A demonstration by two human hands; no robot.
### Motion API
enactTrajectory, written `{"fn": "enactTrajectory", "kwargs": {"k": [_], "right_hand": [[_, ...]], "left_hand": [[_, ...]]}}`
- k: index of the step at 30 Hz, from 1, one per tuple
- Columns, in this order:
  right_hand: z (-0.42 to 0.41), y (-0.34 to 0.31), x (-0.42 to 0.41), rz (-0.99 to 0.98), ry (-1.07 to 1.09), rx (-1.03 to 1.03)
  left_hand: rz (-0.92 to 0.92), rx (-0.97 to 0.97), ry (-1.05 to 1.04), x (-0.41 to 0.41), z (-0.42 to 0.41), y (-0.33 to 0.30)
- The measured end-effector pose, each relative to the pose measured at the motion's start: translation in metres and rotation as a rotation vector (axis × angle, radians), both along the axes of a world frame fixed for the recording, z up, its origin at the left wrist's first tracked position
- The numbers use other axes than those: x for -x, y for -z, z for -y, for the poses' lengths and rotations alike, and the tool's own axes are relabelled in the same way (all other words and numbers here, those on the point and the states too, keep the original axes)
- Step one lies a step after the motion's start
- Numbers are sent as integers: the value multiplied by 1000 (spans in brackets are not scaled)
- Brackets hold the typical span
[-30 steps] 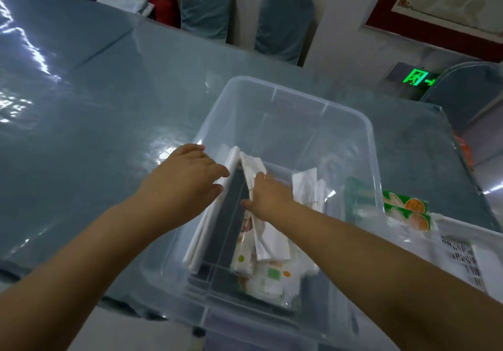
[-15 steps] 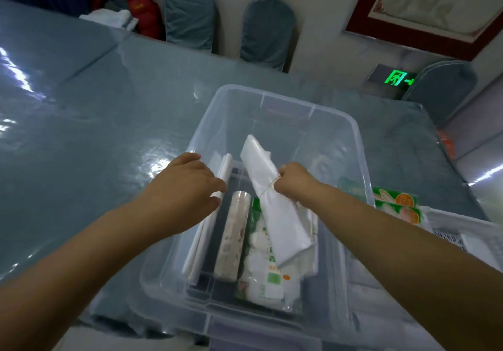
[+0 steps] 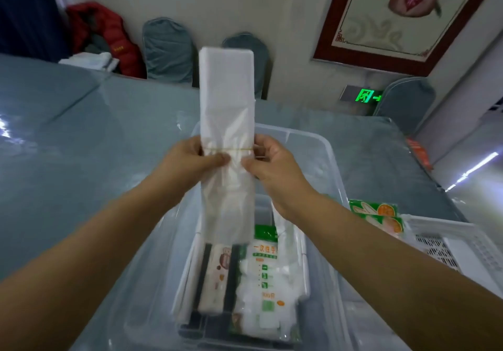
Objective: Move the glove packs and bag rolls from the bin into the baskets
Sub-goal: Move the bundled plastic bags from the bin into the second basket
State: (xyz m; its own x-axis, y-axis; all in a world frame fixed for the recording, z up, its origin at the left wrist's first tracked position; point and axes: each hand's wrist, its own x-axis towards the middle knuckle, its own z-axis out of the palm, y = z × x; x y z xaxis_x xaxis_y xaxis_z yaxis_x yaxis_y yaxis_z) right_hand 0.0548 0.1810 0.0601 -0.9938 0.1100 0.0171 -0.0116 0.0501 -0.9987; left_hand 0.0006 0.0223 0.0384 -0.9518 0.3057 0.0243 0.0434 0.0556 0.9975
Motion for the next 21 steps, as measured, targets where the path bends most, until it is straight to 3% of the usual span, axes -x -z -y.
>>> {"fn": "enactTrajectory", "kwargs": {"k": [2,5,13,21], "right_hand": [[-1,15,9,23,95,-75],[9,59,17,239,118,-262],[75,161,9,594,-118,-519],[76,182,1,582,-77,-715]], "left_hand": [[-125,25,-172,20,5,-2],[-195,88,-330,51,14,-3],[-206,197,-232,75,10,36],[-271,239,-254,75,10,38]]}}
